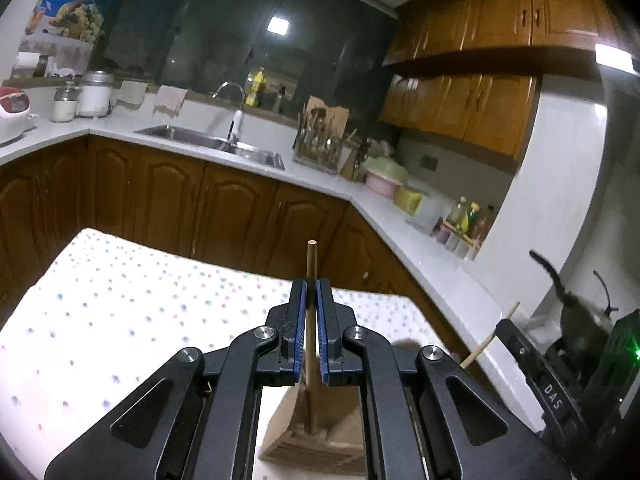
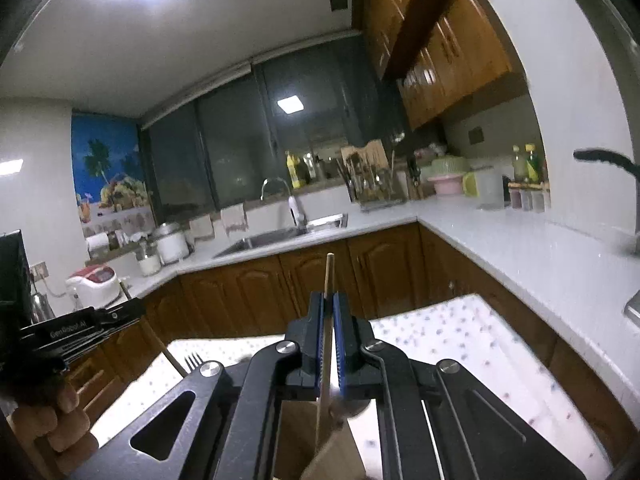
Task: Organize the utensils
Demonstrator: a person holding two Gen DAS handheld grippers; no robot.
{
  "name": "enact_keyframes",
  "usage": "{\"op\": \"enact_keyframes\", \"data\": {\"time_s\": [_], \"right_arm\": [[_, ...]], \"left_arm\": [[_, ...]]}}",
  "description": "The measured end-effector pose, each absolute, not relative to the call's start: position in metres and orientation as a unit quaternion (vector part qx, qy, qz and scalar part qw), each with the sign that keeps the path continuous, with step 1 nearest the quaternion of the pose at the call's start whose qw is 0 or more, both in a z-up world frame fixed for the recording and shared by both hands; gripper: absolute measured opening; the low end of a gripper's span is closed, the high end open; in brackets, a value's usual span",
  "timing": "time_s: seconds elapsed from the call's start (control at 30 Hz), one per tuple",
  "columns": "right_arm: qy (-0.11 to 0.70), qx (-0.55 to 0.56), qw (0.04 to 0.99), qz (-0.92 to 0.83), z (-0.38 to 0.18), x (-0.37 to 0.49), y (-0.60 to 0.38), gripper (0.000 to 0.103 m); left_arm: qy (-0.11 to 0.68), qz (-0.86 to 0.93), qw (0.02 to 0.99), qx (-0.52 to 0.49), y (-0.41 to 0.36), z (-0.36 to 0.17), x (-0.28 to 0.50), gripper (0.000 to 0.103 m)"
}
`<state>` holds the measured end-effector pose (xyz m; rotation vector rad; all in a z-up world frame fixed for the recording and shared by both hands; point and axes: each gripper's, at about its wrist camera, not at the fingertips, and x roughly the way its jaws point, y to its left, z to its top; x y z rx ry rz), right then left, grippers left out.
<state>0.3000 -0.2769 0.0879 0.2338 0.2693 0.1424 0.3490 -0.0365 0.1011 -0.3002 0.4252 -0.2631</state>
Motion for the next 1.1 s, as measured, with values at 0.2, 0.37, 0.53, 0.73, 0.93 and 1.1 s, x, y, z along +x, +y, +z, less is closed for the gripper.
{"op": "enact_keyframes", "data": {"time_s": [0.2,0.37,0.53,0.73,0.93,1.1], "right_arm": [[0.151,0.122,0.978,0.070,0.078,0.301,-0.280,0.005],[0.160,0.124,0.977,0.072,0.080,0.304,-0.282,0.005],[0.165,0.130,0.975,0.067,0.079,0.304,-0.283,0.011],[0.151,0.146,0.975,0.073,0.088,0.290,-0.290,0.048],[0.138,0.173,0.971,0.088,0.098,0.263,-0.301,0.100],[0.150,0.188,0.966,0.098,0.095,0.234,-0.305,0.100]], "left_arm": [[0.224,-0.128,0.956,-0.141,-0.040,0.094,0.353,0.005],[0.229,-0.128,0.955,-0.139,-0.040,0.095,0.354,0.006],[0.248,-0.135,0.949,-0.138,-0.039,0.095,0.359,0.008],[0.242,-0.134,0.950,-0.144,-0.030,0.102,0.341,0.043],[0.242,-0.109,0.952,-0.152,-0.010,0.102,0.305,0.079],[0.256,-0.091,0.949,-0.159,0.007,0.090,0.270,0.081]]}}
